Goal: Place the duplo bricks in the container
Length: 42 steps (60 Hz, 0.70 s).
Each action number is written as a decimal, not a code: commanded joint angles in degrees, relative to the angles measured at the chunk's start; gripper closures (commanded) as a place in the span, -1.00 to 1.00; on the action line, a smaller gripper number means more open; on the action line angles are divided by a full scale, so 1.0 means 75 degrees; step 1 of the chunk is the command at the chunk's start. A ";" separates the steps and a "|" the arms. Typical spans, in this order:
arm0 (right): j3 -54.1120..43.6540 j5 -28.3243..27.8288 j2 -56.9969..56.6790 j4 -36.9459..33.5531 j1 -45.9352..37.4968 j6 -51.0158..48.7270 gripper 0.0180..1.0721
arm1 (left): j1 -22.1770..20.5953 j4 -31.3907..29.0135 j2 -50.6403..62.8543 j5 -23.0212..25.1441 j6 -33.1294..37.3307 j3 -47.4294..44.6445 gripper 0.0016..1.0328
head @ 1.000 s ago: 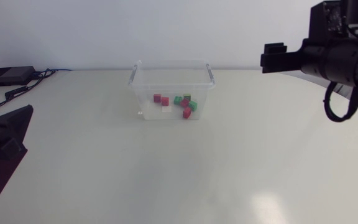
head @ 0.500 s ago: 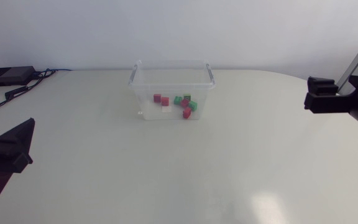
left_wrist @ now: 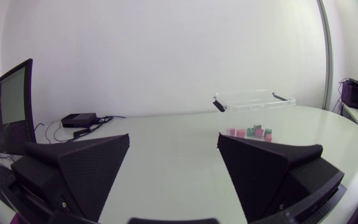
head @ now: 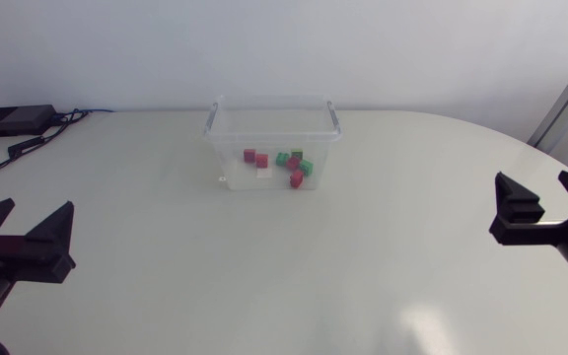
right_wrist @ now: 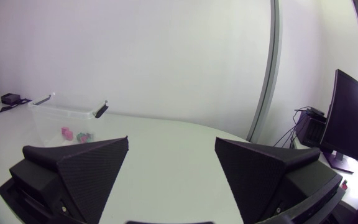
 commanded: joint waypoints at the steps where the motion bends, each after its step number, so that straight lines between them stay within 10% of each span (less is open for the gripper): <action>1: -0.0448 -0.0202 -0.0325 0.0193 -0.0161 0.0147 -0.92 | 0.0088 0.0270 -0.0125 0.0096 -0.0140 -0.0366 -0.92; 42: -0.2688 -0.1960 -0.2414 0.0820 -0.1126 0.0678 -0.91 | 0.0281 0.1718 -0.0663 0.0634 -0.0637 -0.1931 -0.92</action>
